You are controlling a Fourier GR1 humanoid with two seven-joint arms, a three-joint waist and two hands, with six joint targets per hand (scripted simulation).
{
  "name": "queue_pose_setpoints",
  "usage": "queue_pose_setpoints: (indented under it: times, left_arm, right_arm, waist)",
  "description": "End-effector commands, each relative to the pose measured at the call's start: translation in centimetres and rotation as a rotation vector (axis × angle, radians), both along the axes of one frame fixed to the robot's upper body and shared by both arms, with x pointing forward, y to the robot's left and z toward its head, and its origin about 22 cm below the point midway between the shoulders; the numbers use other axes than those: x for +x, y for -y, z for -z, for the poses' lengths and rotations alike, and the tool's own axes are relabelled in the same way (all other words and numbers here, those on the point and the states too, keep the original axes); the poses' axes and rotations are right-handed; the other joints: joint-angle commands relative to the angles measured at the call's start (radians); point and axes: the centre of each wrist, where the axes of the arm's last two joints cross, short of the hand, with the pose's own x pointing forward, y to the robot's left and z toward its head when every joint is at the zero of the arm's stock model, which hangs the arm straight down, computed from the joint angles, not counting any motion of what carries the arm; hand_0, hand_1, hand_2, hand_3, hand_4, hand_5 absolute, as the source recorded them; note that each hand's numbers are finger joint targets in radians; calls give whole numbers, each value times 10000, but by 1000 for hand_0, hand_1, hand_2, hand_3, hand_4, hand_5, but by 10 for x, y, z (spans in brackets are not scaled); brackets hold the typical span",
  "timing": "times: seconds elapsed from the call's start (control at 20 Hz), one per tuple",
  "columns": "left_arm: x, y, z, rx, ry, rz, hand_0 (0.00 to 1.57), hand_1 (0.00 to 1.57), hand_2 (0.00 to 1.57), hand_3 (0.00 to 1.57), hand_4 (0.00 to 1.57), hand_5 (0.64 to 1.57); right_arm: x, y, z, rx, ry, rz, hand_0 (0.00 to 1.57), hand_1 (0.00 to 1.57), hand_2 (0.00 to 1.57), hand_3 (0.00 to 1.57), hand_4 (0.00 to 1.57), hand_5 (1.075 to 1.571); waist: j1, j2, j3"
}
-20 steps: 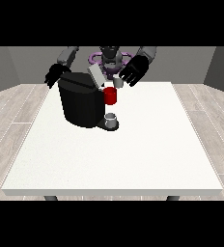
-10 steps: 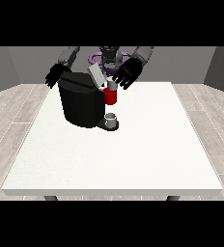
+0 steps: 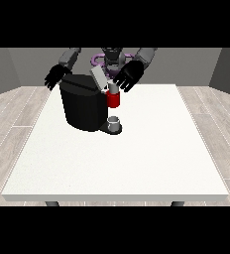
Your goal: Insert the coffee pod into the coffee machine and close the lid
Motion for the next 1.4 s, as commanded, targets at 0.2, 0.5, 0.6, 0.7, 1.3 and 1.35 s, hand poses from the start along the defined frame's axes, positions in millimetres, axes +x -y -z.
queue_pose_setpoints:
  times: [0.2,0.5,0.6,0.7,1.3,1.35]
  left_arm:
    - [-1,-22,-8,136,118,-153,1160,1160,1244,1185,506,1571]
    - [1,5,13,3,-142,42,1236,1236,1279,1197,487,1571]
    - [0,3,9,188,-573,139,1230,1230,1274,1180,481,1571]
    - [1,2,17,-126,-417,-2,1220,1220,1266,1167,481,1571]
    - [1,10,-5,641,132,198,1056,1056,1108,937,393,1571]
    - [-1,-6,14,698,-200,-137,1066,1066,1116,945,380,1571]
  right_arm:
    - [-5,-4,-2,-70,430,-17,0,0,0,0,435,1571]
    - [-1,-1,1,-59,150,125,0,0,0,0,437,1571]
    - [-3,18,14,67,-444,532,0,0,0,0,403,1571]
    - [-2,5,5,23,31,355,0,0,0,0,364,1571]
    - [3,3,10,39,463,495,0,0,0,0,463,1571]
    - [-9,-5,10,-10,214,9,0,0,0,0,458,1571]
  waist:
    - [-163,337,-2]
    - [74,319,0]
    - [344,-55,2]
    - [58,318,-1]
    - [272,534,4]
    - [12,180,0]
